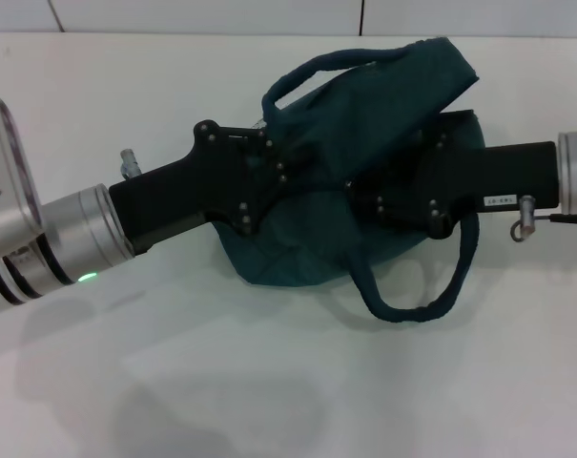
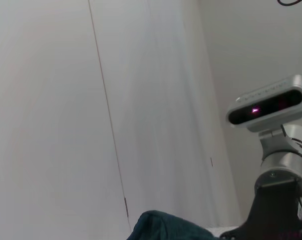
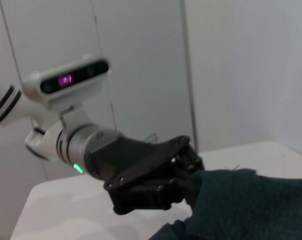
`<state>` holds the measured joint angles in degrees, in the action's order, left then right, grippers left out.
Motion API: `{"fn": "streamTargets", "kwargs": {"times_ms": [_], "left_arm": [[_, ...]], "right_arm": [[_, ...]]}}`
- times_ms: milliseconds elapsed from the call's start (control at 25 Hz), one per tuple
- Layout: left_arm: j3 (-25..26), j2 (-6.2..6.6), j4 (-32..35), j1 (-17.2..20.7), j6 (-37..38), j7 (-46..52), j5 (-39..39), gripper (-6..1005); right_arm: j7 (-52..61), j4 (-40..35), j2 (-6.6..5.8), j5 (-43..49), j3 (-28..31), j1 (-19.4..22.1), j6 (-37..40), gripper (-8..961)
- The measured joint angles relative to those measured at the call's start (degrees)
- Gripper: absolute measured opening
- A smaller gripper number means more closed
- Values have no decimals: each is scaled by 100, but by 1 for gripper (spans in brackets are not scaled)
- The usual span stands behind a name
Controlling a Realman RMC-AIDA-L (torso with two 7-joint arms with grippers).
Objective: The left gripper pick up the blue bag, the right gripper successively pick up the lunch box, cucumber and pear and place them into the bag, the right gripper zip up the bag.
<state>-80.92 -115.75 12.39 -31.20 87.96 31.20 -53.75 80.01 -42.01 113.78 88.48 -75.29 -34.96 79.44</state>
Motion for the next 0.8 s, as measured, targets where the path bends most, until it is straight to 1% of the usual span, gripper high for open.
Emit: {"fn": "streamTargets", "kwargs": {"times_ms": [320,680,800], "left_arm": [[-3,-11,92,27,0,0,0,55],[-3,-23,129,44,3,0,0,55],[-3,-26,131,40,2,0,2,55]], "right_arm": [[26,-7,7,89,-6,-110,-9,328],[327,-32,14,495,-11,-373,-10,329],[314,-66,31,500,-13,-386,-7,326]]}}
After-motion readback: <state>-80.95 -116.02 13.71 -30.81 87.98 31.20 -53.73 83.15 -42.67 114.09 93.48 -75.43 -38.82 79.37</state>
